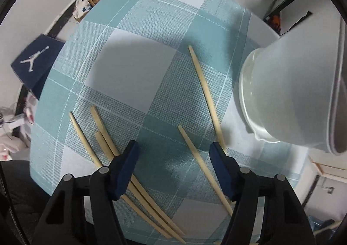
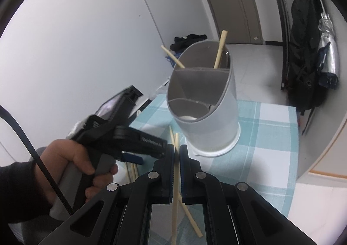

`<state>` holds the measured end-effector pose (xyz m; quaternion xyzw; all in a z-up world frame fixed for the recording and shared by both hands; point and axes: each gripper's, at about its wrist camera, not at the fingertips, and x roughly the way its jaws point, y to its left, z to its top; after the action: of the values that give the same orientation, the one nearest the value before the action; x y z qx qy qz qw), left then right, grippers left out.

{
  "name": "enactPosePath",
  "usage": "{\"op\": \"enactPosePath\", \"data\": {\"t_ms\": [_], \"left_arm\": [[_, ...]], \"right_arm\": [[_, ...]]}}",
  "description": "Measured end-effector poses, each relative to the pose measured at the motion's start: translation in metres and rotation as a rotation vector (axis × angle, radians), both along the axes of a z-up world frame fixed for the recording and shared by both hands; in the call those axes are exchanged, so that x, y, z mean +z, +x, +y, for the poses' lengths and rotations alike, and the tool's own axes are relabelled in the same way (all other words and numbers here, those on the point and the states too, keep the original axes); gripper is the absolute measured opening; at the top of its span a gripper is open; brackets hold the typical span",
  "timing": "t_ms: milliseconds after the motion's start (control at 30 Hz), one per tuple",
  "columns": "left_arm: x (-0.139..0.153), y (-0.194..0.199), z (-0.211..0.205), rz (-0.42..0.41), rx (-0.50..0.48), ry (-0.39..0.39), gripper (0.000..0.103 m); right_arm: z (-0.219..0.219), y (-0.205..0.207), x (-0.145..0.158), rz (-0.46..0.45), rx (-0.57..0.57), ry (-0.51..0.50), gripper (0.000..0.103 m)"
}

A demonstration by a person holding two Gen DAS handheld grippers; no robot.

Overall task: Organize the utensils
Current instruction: 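Close the left gripper on a bamboo chopstick while the right holds its chopstick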

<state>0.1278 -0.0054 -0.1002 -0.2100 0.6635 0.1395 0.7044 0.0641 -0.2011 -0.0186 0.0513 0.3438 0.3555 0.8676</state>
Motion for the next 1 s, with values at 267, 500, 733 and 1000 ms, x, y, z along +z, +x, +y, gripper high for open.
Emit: {"op": "enactPosePath", "data": {"t_ms": [267, 500, 733, 1000], "left_arm": [[0.002, 0.009, -0.014, 0.025, 0.015, 0.088, 0.032], [0.002, 0.015, -0.016, -0.002, 0.021, 0.057, 0.005], [0.004, 0.015, -0.006, -0.115, 0.061, -0.012, 0.001], [0.019, 0.005, -0.002, -0.249, 0.043, 0.008, 0.000]], "right_arm": [[-0.011, 0.000, 0.006, -0.006, -0.019, 0.028, 0.004], [-0.023, 0.002, 0.007, -0.003, -0.024, 0.053, 0.004], [-0.029, 0.003, 0.008, 0.000, -0.031, 0.070, 0.004], [-0.034, 0.005, 0.008, 0.006, -0.051, 0.084, 0.004]]}}
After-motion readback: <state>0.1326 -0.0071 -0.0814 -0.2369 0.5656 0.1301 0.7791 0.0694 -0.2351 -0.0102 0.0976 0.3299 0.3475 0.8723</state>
